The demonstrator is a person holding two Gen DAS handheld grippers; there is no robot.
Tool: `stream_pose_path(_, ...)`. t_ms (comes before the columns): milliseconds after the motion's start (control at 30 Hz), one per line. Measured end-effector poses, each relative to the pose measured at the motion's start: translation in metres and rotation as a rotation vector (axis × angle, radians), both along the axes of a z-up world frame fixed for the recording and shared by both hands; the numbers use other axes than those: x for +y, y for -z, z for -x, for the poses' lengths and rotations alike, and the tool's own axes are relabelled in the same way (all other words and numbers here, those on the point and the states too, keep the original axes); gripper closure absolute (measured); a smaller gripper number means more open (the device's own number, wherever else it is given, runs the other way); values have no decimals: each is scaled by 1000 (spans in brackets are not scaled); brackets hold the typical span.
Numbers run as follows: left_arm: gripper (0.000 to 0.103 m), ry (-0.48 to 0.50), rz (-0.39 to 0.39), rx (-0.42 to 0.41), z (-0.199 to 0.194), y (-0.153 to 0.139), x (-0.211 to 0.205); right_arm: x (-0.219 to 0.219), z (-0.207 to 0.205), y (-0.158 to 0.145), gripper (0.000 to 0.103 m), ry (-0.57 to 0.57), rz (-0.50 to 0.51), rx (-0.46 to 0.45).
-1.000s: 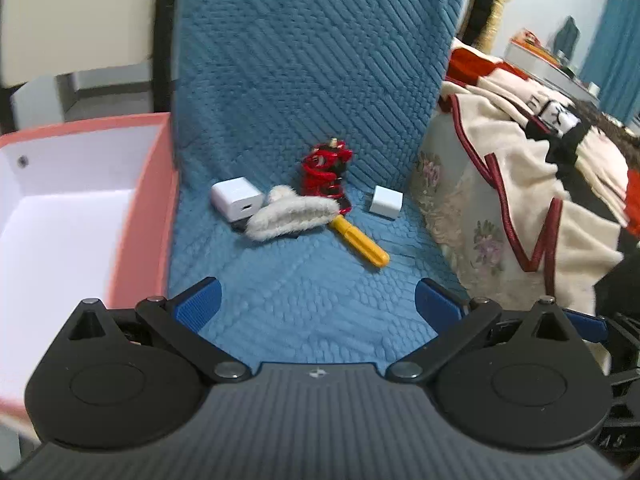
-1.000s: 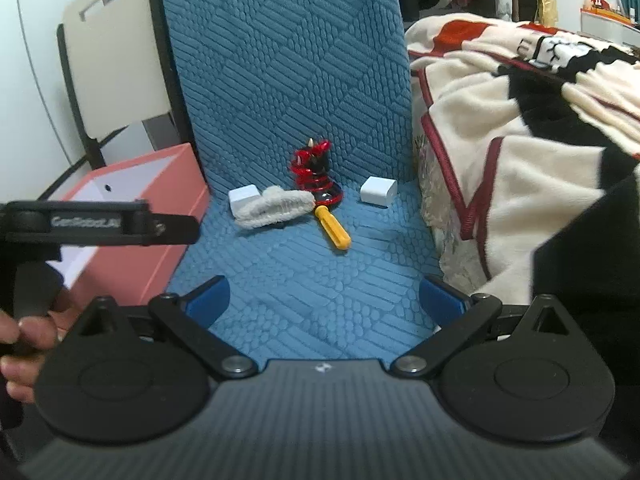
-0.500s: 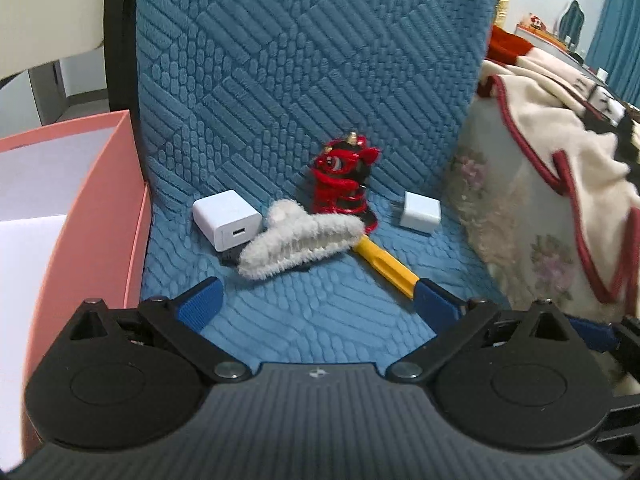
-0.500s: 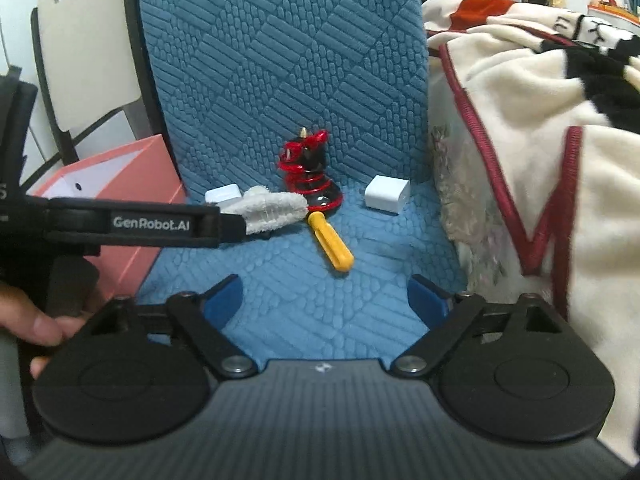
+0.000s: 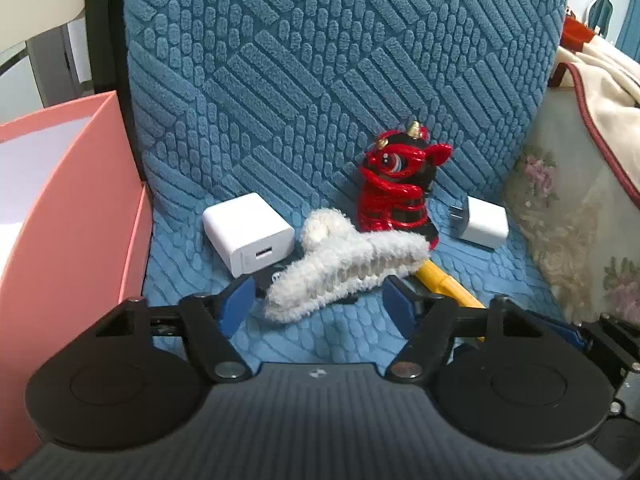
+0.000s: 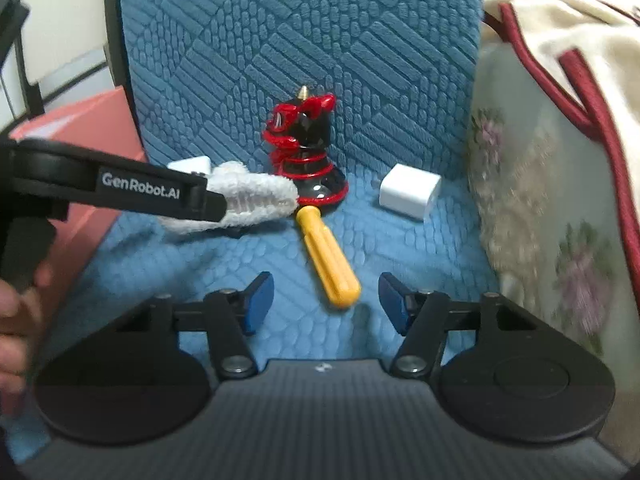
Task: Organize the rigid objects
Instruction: 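Close the right gripper on the yellow screwdriver handle while the left tool nears the white fluffy toy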
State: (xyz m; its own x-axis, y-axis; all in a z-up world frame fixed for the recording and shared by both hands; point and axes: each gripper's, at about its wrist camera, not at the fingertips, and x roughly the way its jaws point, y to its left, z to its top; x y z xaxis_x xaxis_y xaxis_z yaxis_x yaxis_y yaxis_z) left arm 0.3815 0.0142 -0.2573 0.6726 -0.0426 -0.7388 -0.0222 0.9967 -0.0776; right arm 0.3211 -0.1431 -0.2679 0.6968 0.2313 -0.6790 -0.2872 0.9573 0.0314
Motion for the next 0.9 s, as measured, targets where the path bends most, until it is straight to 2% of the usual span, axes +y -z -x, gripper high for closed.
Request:
stream_pose_path(67, 31, -3, -12, -2, -5, 4, -1, 4, -6, 5, 47, -14, 27, -4)
stream_pose_path(167, 32, -14, 22, 20, -13, 12, 0, 9, -13, 11, 50, -19, 87, -17)
stream_pose_path(267, 42, -13, -6, 24, -15, 17, -4, 10, -15, 13, 60, -25, 117, -29)
stream_pose_path(333, 56, -12, -7, 26, -15, 17, -5, 9, -16, 14, 69, -35, 112, -21)
stream_pose_path(400, 60, -2, 0, 17, -12, 15, -6, 10, -14, 13, 74, -46, 117, -23)
stream_pose_path(500, 64, 1, -18, 2, -3, 13, -8, 12, -11, 12, 75, -52, 128, -23)
stream_pose_path(733, 85, -24, 12, -11, 30, 1, 1, 19, 13, 7, 79, -57, 156, 7)
stream_pose_path(900, 89, -53, 48, -6, 61, -5, 5, 19, 39, -2, 80, -43, 136, 42)
